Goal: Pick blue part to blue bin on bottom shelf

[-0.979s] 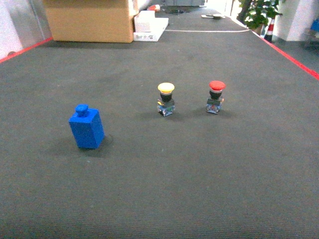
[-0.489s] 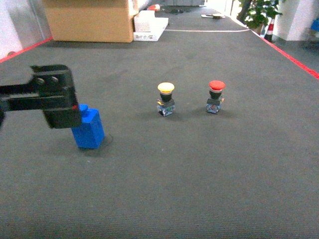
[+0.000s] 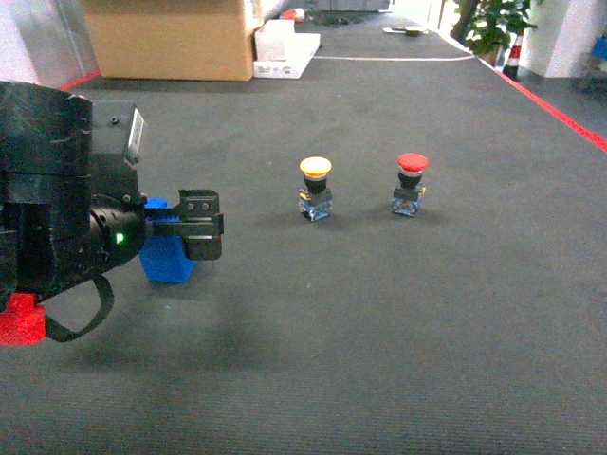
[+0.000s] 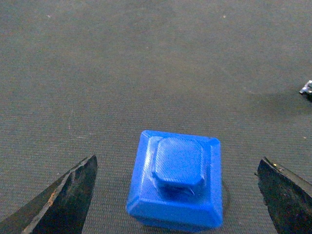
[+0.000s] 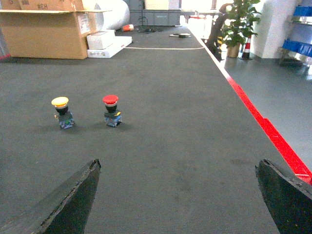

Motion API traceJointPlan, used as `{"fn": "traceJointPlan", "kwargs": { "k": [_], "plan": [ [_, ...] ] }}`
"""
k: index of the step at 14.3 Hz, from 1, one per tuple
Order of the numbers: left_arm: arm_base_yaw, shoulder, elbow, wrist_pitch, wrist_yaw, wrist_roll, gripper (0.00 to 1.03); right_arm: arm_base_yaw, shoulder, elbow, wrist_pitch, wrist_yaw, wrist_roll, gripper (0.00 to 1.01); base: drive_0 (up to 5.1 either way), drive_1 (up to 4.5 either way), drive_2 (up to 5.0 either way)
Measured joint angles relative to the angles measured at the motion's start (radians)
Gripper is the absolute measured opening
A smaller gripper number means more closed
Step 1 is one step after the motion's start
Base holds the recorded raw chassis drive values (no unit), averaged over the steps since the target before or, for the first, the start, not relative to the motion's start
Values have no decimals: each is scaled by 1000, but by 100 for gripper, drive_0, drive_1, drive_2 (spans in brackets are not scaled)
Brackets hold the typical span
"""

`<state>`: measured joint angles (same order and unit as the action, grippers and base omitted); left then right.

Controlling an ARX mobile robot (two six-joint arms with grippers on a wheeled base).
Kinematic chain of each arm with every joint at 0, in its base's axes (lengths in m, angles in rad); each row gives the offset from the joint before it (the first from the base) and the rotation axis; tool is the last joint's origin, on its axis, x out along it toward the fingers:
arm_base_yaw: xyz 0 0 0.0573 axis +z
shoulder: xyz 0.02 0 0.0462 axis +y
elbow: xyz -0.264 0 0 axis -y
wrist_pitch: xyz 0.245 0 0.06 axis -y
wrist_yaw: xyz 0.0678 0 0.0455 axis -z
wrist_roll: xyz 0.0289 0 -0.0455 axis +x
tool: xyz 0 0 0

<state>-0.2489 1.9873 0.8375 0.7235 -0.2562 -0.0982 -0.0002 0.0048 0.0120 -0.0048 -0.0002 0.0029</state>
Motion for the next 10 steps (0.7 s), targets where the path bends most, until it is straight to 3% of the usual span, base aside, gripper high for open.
{"fn": "traceJointPlan", "kwargs": {
  "k": [6,7,10],
  "plan": [
    [20,194,209,-74,42,-4,98,0,0,0,0,0,0,98,0,0,0],
    [20,208,223,-74,45,-1,94,0,0,0,0,0,0,98,0,0,0],
    [20,215,229,-60,47,3,62,0,0,0,0,0,0,98,0,0,0]
  ]
}}
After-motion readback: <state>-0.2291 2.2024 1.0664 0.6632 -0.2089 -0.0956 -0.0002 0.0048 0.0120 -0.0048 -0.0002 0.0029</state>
